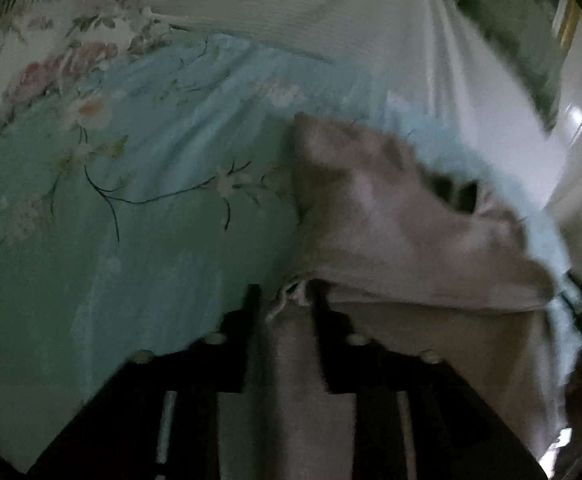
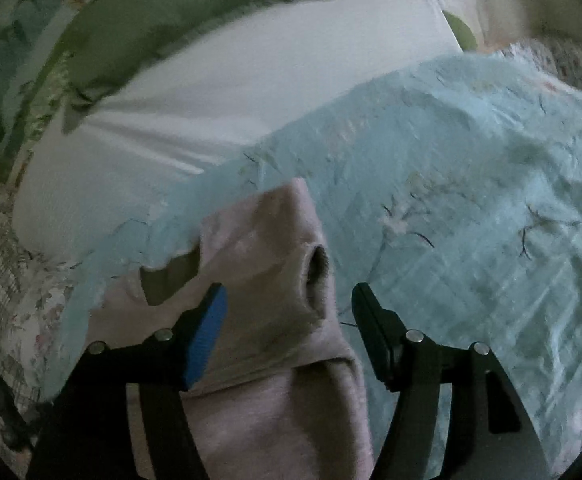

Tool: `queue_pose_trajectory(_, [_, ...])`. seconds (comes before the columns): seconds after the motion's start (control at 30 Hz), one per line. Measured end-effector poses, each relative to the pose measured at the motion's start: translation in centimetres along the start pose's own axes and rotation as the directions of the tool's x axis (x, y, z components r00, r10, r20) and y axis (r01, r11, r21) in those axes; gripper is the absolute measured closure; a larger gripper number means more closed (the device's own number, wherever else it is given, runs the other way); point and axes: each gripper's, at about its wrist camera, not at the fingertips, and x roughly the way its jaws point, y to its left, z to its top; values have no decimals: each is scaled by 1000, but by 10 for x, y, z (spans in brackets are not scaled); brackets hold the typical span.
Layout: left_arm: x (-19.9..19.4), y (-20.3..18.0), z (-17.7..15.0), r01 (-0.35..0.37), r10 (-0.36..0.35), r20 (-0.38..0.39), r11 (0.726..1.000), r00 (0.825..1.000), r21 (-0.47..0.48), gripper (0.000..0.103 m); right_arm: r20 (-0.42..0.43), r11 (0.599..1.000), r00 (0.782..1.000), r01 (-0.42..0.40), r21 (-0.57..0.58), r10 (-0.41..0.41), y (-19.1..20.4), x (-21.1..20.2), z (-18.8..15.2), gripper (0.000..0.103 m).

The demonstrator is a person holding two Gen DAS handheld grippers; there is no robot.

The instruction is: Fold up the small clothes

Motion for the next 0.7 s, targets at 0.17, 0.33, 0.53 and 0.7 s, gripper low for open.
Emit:
queue_pose_trajectory(0.17, [6,-2,42,54,-54,4,998,999,-41,49,-91,987,985,-151,-61,145,35,25,-6,37])
queue_pose_trajectory(0.33, [56,-31,71,38,-37,-55,999,998,30,55,-233,970,953,-220,-102,192,53,60,-17,37])
queue_pose_trajectory(0.53, [88,-28,52,-115,127,-105,987,986,110,58,-218,996,972,-91,-20,85,2,57,-11,42])
queue_pose_trajectory(0.7, [63,-22,35,-106,118,-108,988,987,113,54,-156,997,985,-73,-3,71,-10,18,-3,37])
